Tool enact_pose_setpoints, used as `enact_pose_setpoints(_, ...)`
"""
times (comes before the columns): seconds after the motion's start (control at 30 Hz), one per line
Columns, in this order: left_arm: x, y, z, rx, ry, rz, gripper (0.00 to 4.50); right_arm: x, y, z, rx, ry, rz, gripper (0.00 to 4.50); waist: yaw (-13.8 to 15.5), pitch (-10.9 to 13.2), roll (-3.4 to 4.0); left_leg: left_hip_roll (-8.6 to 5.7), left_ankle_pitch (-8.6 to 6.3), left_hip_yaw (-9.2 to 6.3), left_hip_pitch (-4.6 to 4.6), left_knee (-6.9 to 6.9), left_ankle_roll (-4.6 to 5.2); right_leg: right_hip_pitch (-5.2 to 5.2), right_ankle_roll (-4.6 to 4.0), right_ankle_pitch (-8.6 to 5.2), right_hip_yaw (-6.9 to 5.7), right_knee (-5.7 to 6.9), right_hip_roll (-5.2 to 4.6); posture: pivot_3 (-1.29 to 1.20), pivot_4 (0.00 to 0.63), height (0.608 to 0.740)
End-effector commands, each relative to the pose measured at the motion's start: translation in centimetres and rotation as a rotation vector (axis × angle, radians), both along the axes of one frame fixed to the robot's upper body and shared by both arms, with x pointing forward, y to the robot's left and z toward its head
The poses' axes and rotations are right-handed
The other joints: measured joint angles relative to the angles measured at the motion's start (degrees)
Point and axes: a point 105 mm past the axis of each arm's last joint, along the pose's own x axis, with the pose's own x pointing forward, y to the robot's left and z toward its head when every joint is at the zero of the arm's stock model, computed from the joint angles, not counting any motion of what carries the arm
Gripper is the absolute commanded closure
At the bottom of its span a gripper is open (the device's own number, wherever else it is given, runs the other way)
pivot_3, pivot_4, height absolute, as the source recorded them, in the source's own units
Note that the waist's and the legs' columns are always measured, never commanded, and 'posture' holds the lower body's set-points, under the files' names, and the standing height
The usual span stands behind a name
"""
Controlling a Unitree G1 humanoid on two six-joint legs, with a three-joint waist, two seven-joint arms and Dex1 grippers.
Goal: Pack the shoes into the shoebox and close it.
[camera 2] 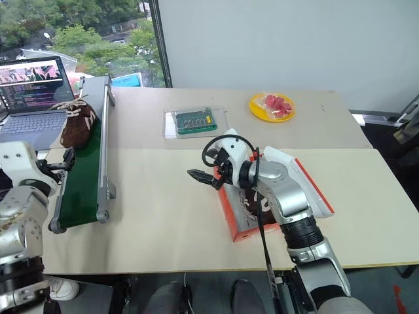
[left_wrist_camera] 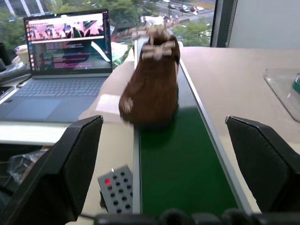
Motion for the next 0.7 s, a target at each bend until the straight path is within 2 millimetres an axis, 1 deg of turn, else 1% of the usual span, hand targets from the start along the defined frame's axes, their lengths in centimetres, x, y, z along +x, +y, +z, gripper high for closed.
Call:
enact_pose_setpoints(0.03,0.5,1.0,1.7,0.031,-0.023,-0.006,0.0,-0.2,0.2,1.4,0.015,-0.063,0.013,0.09,0.0,0.0,0.0,-0.01,0.0,0.01,0.02,0.0,0.0,0.01,0.0,0.0,0.01,0.02,-0.01,0.0,0.15,0.74)
enact_pose_setpoints(0.17,1.3,1.5,1.6,0.018,-0.001,-0.014,0.0,-0.1,0.0,1.3,0.011,-0.061,0.006,0.09,0.0,0.0,0.0,0.0,0.01,0.01,0.02,0.0,-0.02,0.0,0.0,0.0,0.0,0.03,0.0,0.0,0.15,0.74)
enact_pose_setpoints(0.33,2.8,1.1,0.7,-0.03,0.036,-0.045,0.0,-0.2,-0.2,1.4,0.009,-0.063,-0.009,0.09,0.0,0.0,0.0,-0.01,0.01,0.03,0.0,0.0,-0.02,0.0,0.0,0.0,-0.02,0.02,0.0,0.0,0.15,0.74)
enact_pose_setpoints(0.43,3.6,0.4,-1.1,-0.064,0.113,-0.084,0.0,-0.1,-0.5,1.4,0.006,-0.064,-0.022,0.09,0.0,0.0,0.0,-0.02,0.01,0.05,0.01,0.0,-0.02,0.0,0.0,0.0,-0.02,0.03,0.0,0.0,0.15,0.74)
enact_pose_setpoints(0.47,3.7,0.3,-2.2,-0.059,0.162,-0.08,0.0,-0.1,-0.6,1.4,0.007,-0.063,-0.026,0.09,0.0,0.0,0.0,-0.02,0.01,0.06,0.01,0.0,-0.02,0.0,0.0,0.0,-0.02,0.03,0.0,0.0,0.15,0.74)
enact_pose_setpoints(0.57,3.7,0.3,-4.6,-0.091,0.255,-0.08,0.0,-0.1,-0.8,1.4,0.006,-0.063,-0.035,0.09,0.0,0.0,0.0,-0.02,0.01,0.07,0.0,0.0,-0.02,0.0,0.0,0.0,-0.02,0.03,0.0,0.0,0.15,0.74)
enact_pose_setpoints(0.6,3.8,0.0,-4.9,-0.112,0.261,-0.098,0.26,-0.1,-0.9,1.4,0.005,-0.063,-0.038,0.03,0.0,0.0,0.01,-0.02,0.01,0.07,0.01,0.0,-0.02,0.0,0.0,0.0,-0.01,0.04,0.0,0.0,0.15,0.74)
enact_pose_setpoints(0.63,3.8,-0.3,-5.1,-0.12,0.262,-0.115,0.41,-0.1,-1.0,1.5,0.005,-0.064,-0.041,0.0,0.1,0.0,0.01,-0.02,0.02,0.07,0.06,0.0,-0.03,0.01,0.0,0.0,-0.01,0.09,0.0,0.0,0.15,0.74)
enact_pose_setpoints(0.7,4.0,-0.7,-5.0,-0.125,0.249,-0.127,0.82,0.0,-1.1,1.5,0.003,-0.065,-0.046,0.0,0.3,0.0,0.01,-0.02,0.04,0.07,0.18,-0.01,-0.06,0.1,-0.01,-0.01,-0.01,0.13,0.0,0.0,0.15,0.74)
